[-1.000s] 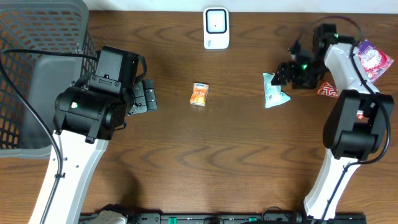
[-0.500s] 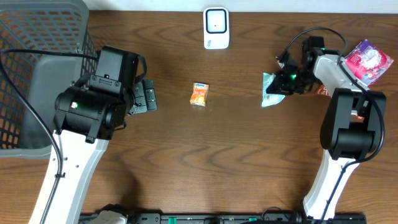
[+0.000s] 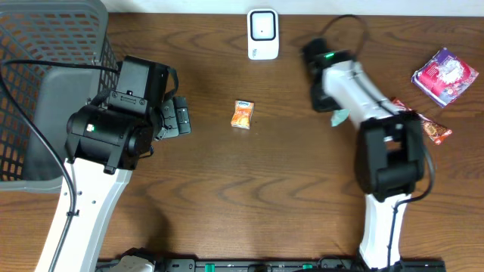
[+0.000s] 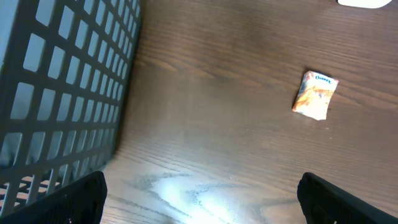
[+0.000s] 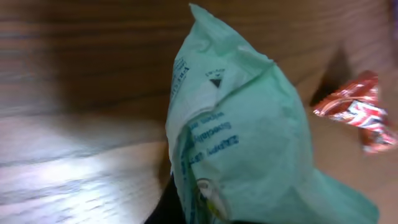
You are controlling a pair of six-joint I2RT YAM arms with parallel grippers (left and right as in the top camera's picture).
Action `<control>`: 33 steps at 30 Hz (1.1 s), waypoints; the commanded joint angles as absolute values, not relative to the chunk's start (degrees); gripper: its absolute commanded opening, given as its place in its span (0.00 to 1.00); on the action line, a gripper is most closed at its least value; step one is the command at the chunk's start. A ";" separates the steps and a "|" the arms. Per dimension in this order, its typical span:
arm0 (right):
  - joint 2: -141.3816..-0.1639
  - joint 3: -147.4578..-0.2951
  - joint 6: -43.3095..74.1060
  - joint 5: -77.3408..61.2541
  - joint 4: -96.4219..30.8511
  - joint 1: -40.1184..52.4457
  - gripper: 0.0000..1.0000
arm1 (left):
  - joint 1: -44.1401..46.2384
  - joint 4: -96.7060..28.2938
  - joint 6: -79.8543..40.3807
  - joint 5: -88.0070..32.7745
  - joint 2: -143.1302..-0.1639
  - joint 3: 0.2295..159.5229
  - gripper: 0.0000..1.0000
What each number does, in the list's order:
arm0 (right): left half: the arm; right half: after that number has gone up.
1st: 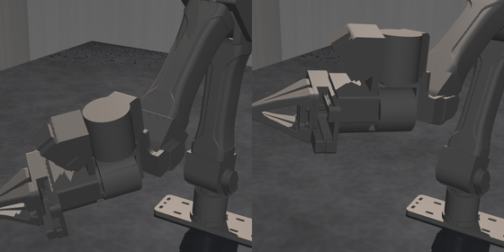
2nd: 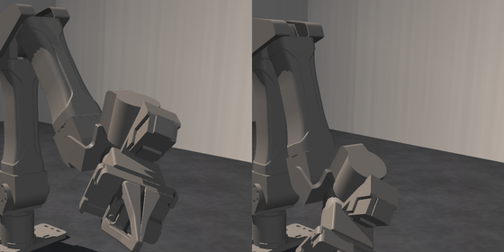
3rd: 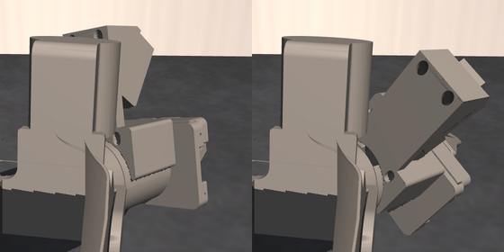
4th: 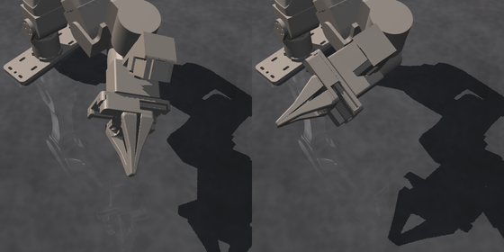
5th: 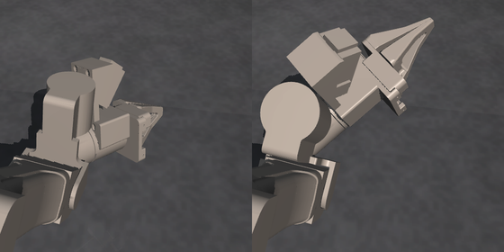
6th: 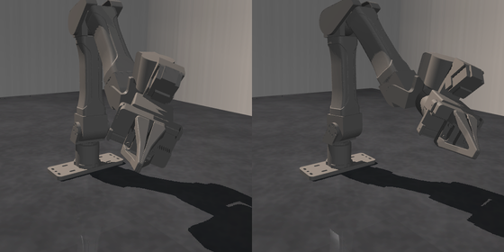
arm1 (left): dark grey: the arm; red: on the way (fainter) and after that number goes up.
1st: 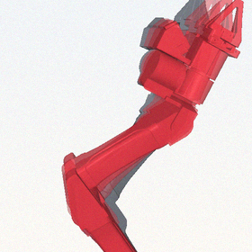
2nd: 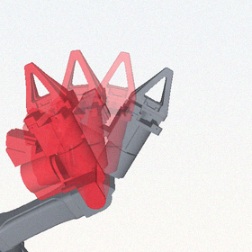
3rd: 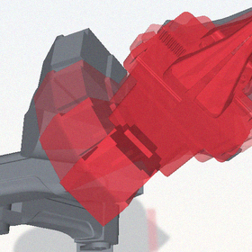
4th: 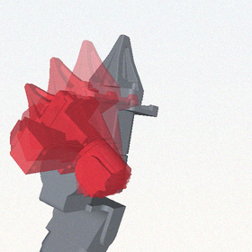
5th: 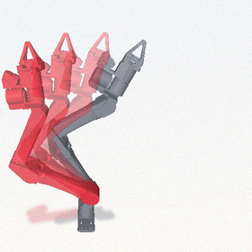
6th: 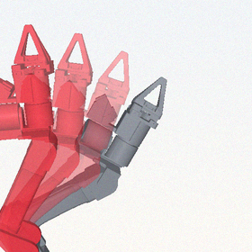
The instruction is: Scan the item barcode
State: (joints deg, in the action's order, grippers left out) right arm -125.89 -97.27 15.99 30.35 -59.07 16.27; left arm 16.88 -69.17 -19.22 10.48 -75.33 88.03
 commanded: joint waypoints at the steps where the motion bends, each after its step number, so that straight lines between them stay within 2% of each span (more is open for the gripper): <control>1: -127.57 -94.15 20.84 41.17 -57.36 21.39 0.14 | 16.67 -69.41 -18.68 11.00 -75.22 88.25 0.98; 4: -128.01 -93.80 21.17 36.51 -56.69 25.50 0.27 | 16.67 -69.41 -18.68 11.00 -75.22 88.25 0.98; 5: -127.98 -93.89 21.19 34.48 -56.42 27.29 0.44 | 16.67 -69.41 -18.68 11.00 -75.22 88.25 0.98; 7: -127.96 -95.02 21.19 32.60 -56.62 29.82 0.62 | 16.67 -69.41 -18.68 11.00 -75.22 88.25 0.98; 9: -127.94 -96.99 21.19 31.16 -57.47 31.55 0.65 | 16.67 -69.41 -18.68 11.00 -75.22 88.25 0.98; 12: -127.94 -101.80 21.17 29.52 -60.34 32.69 0.78 | 16.67 -69.41 -18.68 11.00 -75.22 88.25 0.98; 15: -127.94 -108.25 20.58 26.89 -64.66 31.79 0.82 | 16.67 -69.41 -18.68 11.00 -75.22 88.25 0.98; 19: -127.94 -114.61 13.02 19.25 -69.43 28.12 0.81 | 16.67 -69.41 -18.68 11.00 -75.22 88.25 0.98; 24: -128.20 -114.13 2.07 4.78 -73.95 21.02 0.64 | 16.67 -69.41 -18.68 11.00 -75.22 88.25 0.98; 27: -128.38 -111.20 -3.03 -3.62 -74.11 17.58 0.63 | 16.67 -69.41 -18.68 11.00 -75.22 88.25 0.98; 33: -128.38 -101.69 -3.53 -4.71 -67.70 14.66 0.61 | 16.67 -69.41 -18.68 11.00 -75.22 88.25 0.98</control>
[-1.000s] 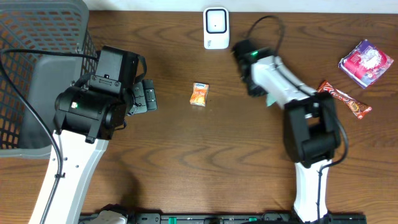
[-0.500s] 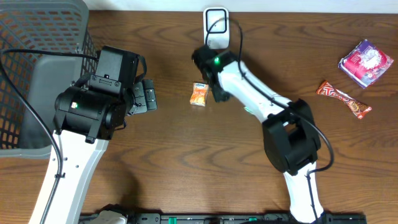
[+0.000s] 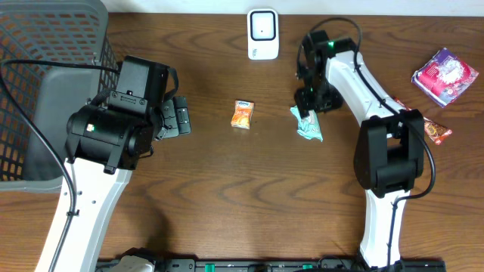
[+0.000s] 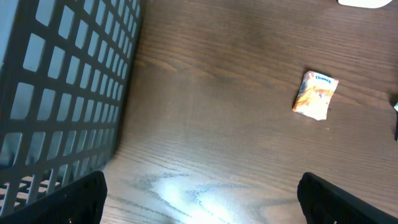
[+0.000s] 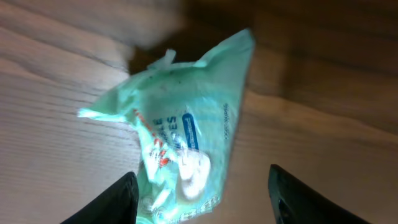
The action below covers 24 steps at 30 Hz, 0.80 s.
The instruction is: Scan the item barcode
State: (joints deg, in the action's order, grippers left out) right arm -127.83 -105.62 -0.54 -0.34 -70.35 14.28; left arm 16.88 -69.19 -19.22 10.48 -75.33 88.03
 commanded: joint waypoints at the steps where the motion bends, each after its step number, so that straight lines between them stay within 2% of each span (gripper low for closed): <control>1: -128.38 -100.62 -3.53 -4.69 -66.48 14.70 0.57 | 16.67 -69.41 -18.68 11.00 -75.22 88.25 0.98; 3: -128.38 -97.93 -3.46 -4.64 -62.89 15.25 0.37 | 16.67 -69.41 -18.68 11.00 -75.22 88.25 0.98; 4: -128.38 -97.43 -3.40 -4.62 -62.02 15.42 0.31 | 16.67 -69.41 -18.68 11.00 -75.22 88.25 0.98; 6: -128.38 -97.32 -2.11 -4.49 -60.77 15.75 0.10 | 16.67 -69.41 -18.68 11.00 -75.22 88.25 0.98; 7: -128.33 -97.56 -1.10 -4.43 -60.42 15.86 0.03 | 16.67 -69.41 -18.68 11.00 -75.22 88.25 0.98; 16: -128.20 -111.55 10.22 -5.43 -56.27 16.14 0.01 | 16.67 -69.41 -18.68 11.00 -75.22 88.25 0.98; 20: -128.20 -115.98 11.42 -12.45 -43.57 16.84 0.01 | 16.67 -69.41 -18.68 11.00 -75.22 88.25 0.98; 24: -128.38 -116.20 16.12 -11.16 -31.51 18.00 0.01 | 16.67 -69.41 -18.68 11.00 -75.22 88.25 0.98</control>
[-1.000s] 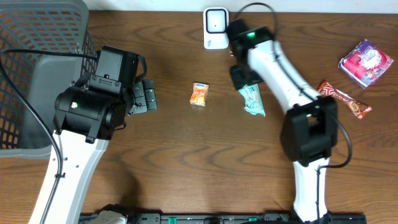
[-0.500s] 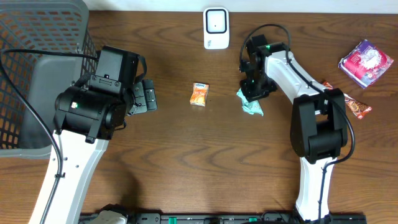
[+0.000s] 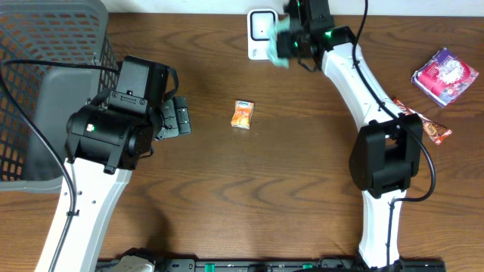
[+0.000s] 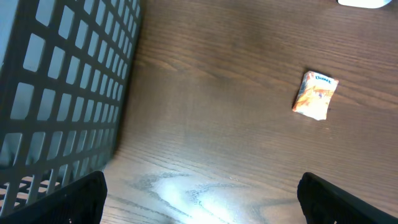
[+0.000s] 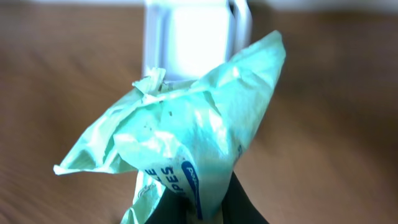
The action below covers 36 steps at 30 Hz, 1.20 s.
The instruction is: Scan the item barcode
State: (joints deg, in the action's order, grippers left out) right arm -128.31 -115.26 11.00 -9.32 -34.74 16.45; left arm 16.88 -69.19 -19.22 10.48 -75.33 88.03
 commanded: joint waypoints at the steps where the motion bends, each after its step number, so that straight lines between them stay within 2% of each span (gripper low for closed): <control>1: -128.73 -116.20 17.89 -8.93 -28.51 18.52 0.01 | 16.67 -69.41 -18.68 11.00 -75.22 88.25 0.98; 7: -132.40 -116.20 20.49 -5.26 -18.90 19.99 0.01 | 16.67 -69.41 -18.68 11.00 -75.22 88.25 0.98; 14: -132.94 -116.42 18.50 0.89 -19.90 18.31 0.01 | 16.67 -69.41 -18.68 11.00 -75.22 88.25 0.98; 20: -128.53 -116.68 15.59 12.99 -32.49 11.51 0.01 | 16.67 -69.41 -18.68 11.00 -75.22 88.25 0.98; 25: -128.31 -116.07 9.74 29.10 -47.51 3.33 0.01 | 16.67 -69.41 -18.68 11.00 -75.22 88.25 0.98; 28: -128.31 -114.69 9.82 31.33 -51.79 -1.23 0.01 | 16.67 -69.41 -18.68 11.00 -75.22 88.25 0.98; 29: -128.33 -114.43 10.15 31.07 -52.51 -2.50 0.07 | 16.67 -69.41 -18.68 11.00 -75.22 88.25 0.98; 31: -128.38 -114.06 11.75 30.09 -53.71 -5.04 0.34 | 16.67 -69.41 -18.68 11.00 -75.22 88.25 0.98; 33: -128.38 -114.04 11.90 27.09 -54.83 -7.38 0.29 | 16.67 -69.41 -18.68 11.00 -75.22 88.25 0.98; 34: -128.38 -114.04 12.19 25.15 -55.18 -8.21 0.33 | 16.67 -69.41 -18.68 11.00 -75.22 88.25 0.98; 36: -128.38 -114.04 12.14 18.57 -55.70 -9.52 0.50 | 16.67 -69.41 -18.68 11.00 -75.22 88.25 0.98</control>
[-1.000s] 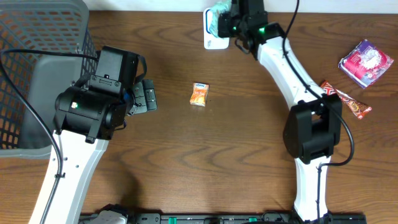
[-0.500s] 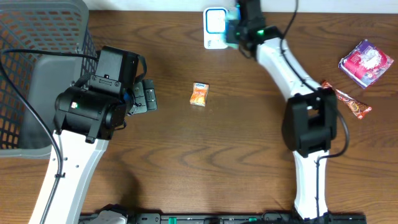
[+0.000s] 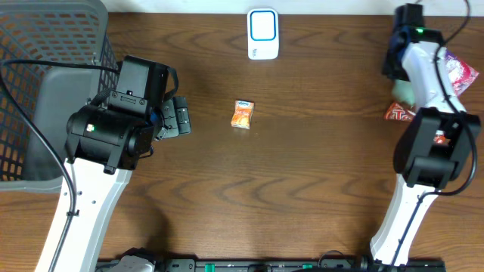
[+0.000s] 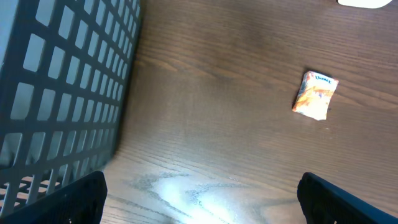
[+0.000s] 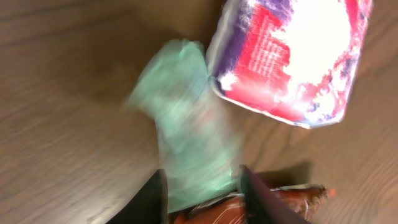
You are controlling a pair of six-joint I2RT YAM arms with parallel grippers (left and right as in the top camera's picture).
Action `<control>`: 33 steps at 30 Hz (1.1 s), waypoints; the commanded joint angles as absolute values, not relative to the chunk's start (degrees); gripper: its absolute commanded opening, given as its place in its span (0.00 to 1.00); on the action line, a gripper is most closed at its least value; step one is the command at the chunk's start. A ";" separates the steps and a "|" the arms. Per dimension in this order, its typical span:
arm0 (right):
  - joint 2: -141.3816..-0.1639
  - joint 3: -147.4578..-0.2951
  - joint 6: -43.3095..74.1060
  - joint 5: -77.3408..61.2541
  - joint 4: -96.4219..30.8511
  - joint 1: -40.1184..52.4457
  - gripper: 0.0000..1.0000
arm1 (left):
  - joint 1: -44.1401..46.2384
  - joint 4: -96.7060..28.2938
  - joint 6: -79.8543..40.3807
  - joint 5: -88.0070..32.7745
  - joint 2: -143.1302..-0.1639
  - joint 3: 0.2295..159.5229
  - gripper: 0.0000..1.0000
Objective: Scan the item barcode
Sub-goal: 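Carry the wipes pack right and drop it beside the tissue box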
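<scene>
The white barcode scanner (image 3: 262,34) stands at the table's far edge. A mint-green packet (image 5: 186,143) lies blurred on the wood beside a purple-and-red packet (image 5: 292,56), its lower end against a red wrapper (image 5: 261,208). My right gripper (image 5: 202,193) is over it at the far right, its fingers (image 5: 158,196) apart on either side of the packet. In the overhead view the green packet (image 3: 404,92) shows under that arm. My left gripper (image 4: 202,202) hangs open and empty over bare wood, left of a small orange packet (image 4: 314,94).
A dark mesh basket (image 3: 45,83) fills the far left corner. The orange packet (image 3: 242,114) lies mid-table. The purple-and-red packet (image 3: 457,72) and red wrapper (image 3: 397,112) crowd the right edge near my right arm.
My right gripper has gone from in front of the scanner to the far right of the table. The green packet now lies by the purple packet, the fingers spread around it. Left arm unchanged.
My right gripper first held the green packet near the right-hand wrappers. Then the packet lay mid-table under the open fingers. Then it was gripped and held up before the scanner. Now it rests at the right among the other packets. The left arm never moved.
</scene>
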State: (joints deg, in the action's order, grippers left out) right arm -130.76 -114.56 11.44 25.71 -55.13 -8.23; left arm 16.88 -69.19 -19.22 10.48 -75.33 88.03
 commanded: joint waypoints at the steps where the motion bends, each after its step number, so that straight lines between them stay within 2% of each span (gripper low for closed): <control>1: -128.38 -114.04 12.03 14.11 -55.94 -9.91 0.56 | 16.67 -69.41 -18.68 11.00 -75.22 88.25 0.98; 4: -128.38 -114.04 11.05 4.60 -56.29 -9.96 0.60 | 16.67 -69.41 -18.68 11.00 -75.22 88.25 0.98; 12: -126.98 -114.17 9.08 -15.05 -56.45 -4.99 0.58 | 16.67 -69.41 -18.68 11.00 -75.22 88.25 0.98; 16: -126.21 -114.17 9.10 -33.89 -56.80 -0.89 0.58 | 16.67 -69.41 -18.68 11.00 -75.22 88.25 0.98; 17: -126.21 -114.17 9.10 -38.13 -57.19 0.40 0.57 | 16.67 -69.41 -18.68 11.00 -75.22 88.25 0.98; 18: -126.37 -114.15 9.13 -40.21 -58.39 3.11 0.50 | 16.67 -69.41 -18.68 11.00 -75.22 88.25 0.98; 20: -126.39 -114.08 9.13 -38.74 -60.25 6.15 0.42 | 16.67 -69.41 -18.68 11.00 -75.22 88.25 0.98; 23: -126.39 -112.95 9.67 -33.76 -61.69 12.05 0.41 | 16.67 -69.41 -18.68 11.00 -75.22 88.25 0.98; 27: -126.39 -108.90 19.84 -25.43 -58.89 18.79 0.40 | 16.67 -69.41 -18.68 11.00 -75.22 88.25 0.98; 33: -126.39 -99.68 31.83 -23.05 -47.46 24.36 0.44 | 16.67 -69.41 -18.68 11.00 -75.22 88.25 0.98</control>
